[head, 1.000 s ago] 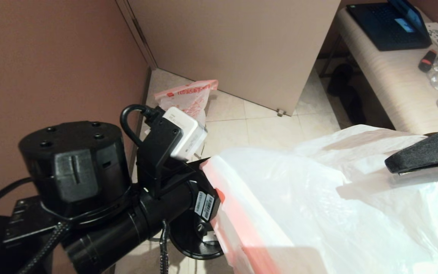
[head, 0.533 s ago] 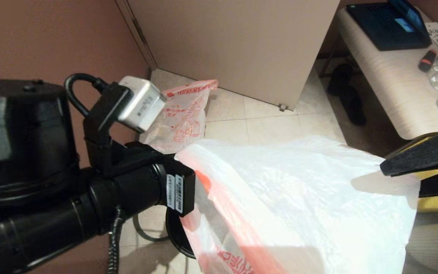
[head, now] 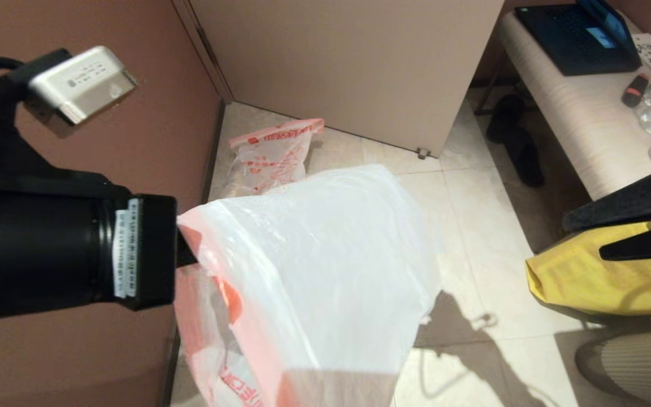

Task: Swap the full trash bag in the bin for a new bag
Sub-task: Put the new garbage bag on the trash can

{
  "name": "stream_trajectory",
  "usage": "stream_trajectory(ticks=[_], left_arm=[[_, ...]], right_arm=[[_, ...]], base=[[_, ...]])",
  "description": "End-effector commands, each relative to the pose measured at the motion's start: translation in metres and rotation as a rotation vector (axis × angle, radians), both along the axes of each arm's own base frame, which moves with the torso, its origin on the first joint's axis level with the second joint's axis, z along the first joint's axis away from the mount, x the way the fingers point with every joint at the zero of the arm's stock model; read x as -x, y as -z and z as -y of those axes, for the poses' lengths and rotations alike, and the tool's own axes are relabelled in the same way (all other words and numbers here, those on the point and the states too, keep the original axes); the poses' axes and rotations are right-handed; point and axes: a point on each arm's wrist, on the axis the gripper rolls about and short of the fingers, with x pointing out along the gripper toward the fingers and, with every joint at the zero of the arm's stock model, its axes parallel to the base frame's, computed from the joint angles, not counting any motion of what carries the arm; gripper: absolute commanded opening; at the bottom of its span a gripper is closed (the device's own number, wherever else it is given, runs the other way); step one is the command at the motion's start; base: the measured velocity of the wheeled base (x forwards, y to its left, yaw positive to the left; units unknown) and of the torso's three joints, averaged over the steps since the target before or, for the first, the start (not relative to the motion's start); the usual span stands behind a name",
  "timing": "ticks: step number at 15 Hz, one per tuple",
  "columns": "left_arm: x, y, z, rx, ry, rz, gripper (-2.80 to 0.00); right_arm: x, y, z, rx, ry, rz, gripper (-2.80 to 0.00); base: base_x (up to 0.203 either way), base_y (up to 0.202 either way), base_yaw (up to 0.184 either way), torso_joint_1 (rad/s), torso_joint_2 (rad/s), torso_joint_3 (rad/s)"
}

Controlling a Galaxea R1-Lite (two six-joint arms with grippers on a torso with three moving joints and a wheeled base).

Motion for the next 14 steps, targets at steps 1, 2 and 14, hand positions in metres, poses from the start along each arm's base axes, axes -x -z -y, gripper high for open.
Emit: stream_trajectory(ticks=[1,2,14], left_arm=[[0.008,-0.009,-0.008,-0.01,0.02,-0.088,-2.8],[0.008,-0.012,-0.008,-0.009,0.018,-0.101,-2.8],[0.011,-0.028,-0.008,-0.146,0.021,-0.426,-2.8]], right_arm=[[-0.018,-0.002,0.004,-0.042,0.066,0.066,-2.8],[-0.029,0.002,0.0,-0.064,0.071,0.107,-2.8],[-0.09,0.029,-0.019,-0.085,0.125,0.142,-2.8]], base=[[0.0,0.0,0.0,0.0,0.0,0.0],[0.0,0.0,0.0,0.0,0.0,0.0],[0.0,0.0,0.0,0.0,0.0,0.0]])
